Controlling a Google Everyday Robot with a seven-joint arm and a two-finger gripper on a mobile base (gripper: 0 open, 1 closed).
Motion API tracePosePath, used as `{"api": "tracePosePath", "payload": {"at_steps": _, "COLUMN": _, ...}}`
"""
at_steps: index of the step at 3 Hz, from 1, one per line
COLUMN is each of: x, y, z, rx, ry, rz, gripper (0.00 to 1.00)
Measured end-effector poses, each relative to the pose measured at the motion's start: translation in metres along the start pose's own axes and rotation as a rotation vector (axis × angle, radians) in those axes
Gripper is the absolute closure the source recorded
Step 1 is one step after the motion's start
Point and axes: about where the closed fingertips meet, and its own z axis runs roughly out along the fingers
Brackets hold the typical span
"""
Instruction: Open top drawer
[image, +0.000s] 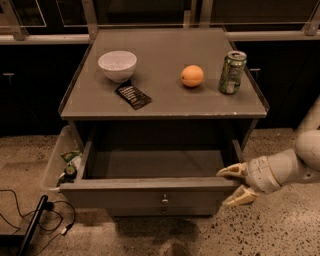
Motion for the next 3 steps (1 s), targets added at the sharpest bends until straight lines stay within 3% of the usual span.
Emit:
{"api": "tracePosePath", "payload": {"at_steps": 1, "x": 0.009, "y": 0.025, "z": -0.002, "rx": -0.031, "ry": -0.024, "rz": 0.014, "gripper": 0.01}}
{"api": "tracePosePath", "payload": {"at_steps": 2, "x": 0.009, "y": 0.027, "z": -0.002, "rx": -0.034, "ry": -0.026, "rz": 0.015, "gripper": 0.23}}
{"api": "tracePosePath", "payload": {"at_steps": 3, "x": 0.012, "y": 0.043, "z": -0.010, "rx": -0.034, "ry": -0.035, "rz": 0.015, "gripper": 0.46}}
